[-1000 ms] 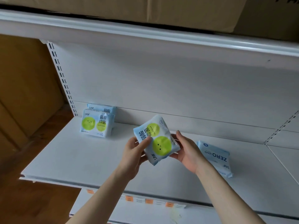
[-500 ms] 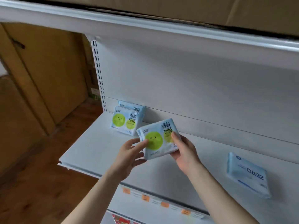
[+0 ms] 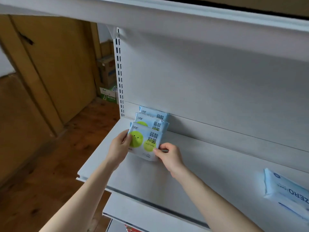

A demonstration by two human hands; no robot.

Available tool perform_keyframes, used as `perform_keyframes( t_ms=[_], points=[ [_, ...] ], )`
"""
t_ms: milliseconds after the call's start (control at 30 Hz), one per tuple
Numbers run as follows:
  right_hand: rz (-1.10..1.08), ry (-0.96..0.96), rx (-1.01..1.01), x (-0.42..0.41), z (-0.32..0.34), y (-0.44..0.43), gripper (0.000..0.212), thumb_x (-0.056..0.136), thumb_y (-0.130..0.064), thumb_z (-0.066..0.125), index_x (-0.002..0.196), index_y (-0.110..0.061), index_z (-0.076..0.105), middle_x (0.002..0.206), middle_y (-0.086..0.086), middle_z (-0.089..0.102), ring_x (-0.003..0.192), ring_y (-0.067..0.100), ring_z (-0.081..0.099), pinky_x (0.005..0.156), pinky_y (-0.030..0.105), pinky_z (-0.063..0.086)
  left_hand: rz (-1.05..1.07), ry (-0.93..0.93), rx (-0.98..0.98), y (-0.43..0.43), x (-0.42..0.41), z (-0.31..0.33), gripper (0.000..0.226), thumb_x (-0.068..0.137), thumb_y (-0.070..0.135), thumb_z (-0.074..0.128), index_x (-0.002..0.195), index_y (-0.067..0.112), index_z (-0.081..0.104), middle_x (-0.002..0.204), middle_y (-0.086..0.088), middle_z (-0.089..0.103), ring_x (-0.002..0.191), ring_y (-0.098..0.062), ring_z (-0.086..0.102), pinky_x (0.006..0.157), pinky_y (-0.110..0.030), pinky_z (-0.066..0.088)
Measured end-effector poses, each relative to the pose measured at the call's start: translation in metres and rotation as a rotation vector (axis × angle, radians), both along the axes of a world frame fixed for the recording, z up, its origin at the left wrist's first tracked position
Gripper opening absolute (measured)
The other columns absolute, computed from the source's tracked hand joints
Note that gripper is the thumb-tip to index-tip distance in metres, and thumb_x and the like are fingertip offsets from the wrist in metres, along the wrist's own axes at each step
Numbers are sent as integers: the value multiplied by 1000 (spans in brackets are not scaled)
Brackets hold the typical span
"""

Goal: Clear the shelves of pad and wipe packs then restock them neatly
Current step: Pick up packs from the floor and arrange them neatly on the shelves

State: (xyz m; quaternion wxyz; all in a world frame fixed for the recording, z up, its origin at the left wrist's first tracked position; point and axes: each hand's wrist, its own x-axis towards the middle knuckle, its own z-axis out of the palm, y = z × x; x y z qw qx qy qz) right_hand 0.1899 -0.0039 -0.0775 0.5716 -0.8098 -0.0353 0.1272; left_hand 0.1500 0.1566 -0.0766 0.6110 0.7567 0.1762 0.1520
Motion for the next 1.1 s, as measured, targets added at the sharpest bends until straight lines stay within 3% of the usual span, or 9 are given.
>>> perform_keyframes(
  t_ms=[100, 333, 500, 667, 733, 767, 833, 967, 1100],
  points=[
    [-23, -16, -18, 5, -3, 5, 20, 81, -10, 69, 69, -19, 55, 68, -10, 59, 65, 9, 54, 59, 16, 40, -4, 17, 13, 5, 10, -5, 27, 100, 9, 37, 114, 12, 60, 101, -5, 64, 88, -16, 56, 67, -17, 44],
    [-86, -40, -14, 17, -7, 10, 24, 80, -7, 68, 67, -21, 54, 71, -6, 59, 72, 14, 56, 68, 22, 43, 8, 45, 40, 6, 26, -11, 28, 100, 10, 36, 120, 9, 56, 104, -5, 61, 93, -20, 56, 66, -16, 41],
    [-121, -40, -8, 20, -10, 14, 26, 80, -7, 68, 65, -22, 53, 72, -5, 60, 75, 16, 57, 72, 25, 44, 2, 84, 92, 11, 31, -14, 28, 100, 11, 37, 121, 8, 56, 108, -9, 62, 97, -25, 57, 79, -30, 43],
    [-100, -23, 35, 15, -7, 7, 7, 81, -9, 68, 84, -12, 62, 83, 0, 62, 82, 15, 57, 75, 23, 44, 83, 138, 145, 11, 28, -19, 21, 96, 17, 44, 105, 5, 59, 97, -14, 62, 93, -34, 57, 76, -37, 42],
    [-98, -16, 56, 12, -4, -2, 22, 82, -11, 69, 102, -5, 63, 92, 3, 61, 89, 15, 57, 81, 23, 44, 157, 156, 138, 4, 21, -15, 31, 96, 21, 48, 116, -1, 54, 118, -20, 59, 110, -37, 54, 90, -44, 43],
    [-100, -12, 61, 10, -2, -9, 29, 82, -13, 69, 109, -3, 61, 97, 4, 60, 92, 14, 56, 83, 23, 43, 208, 154, 119, -4, 15, -10, 41, 96, 23, 50, 130, 0, 48, 133, -18, 52, 124, -33, 48, 101, -44, 38],
    [-90, -15, 76, 5, 3, -26, 36, 84, -15, 68, 116, -3, 58, 107, 7, 61, 97, 13, 56, 84, 21, 42, 304, 90, 97, -25, 2, 2, 50, 96, 22, 50, 141, 4, 37, 146, -12, 41, 135, -25, 38, 111, -38, 30],
    [-48, -107, 48, -10, 18, -73, 34, 84, -15, 68, 114, -2, 58, 107, 7, 63, 95, 13, 58, 87, 22, 46, 332, -101, 105, -83, -20, 17, 42, 95, 13, 51, 136, 5, 43, 137, -10, 50, 127, -22, 46, 102, -27, 35],
    [1, -270, -198, -19, 29, -145, 31, 86, -19, 65, 114, -6, 60, 117, 5, 62, 105, 14, 57, 87, 16, 39, 159, -141, 61, -157, -27, 16, 33, 92, 6, 54, 124, 6, 53, 119, -5, 59, 113, -20, 56, 96, -27, 40]
  ],
)
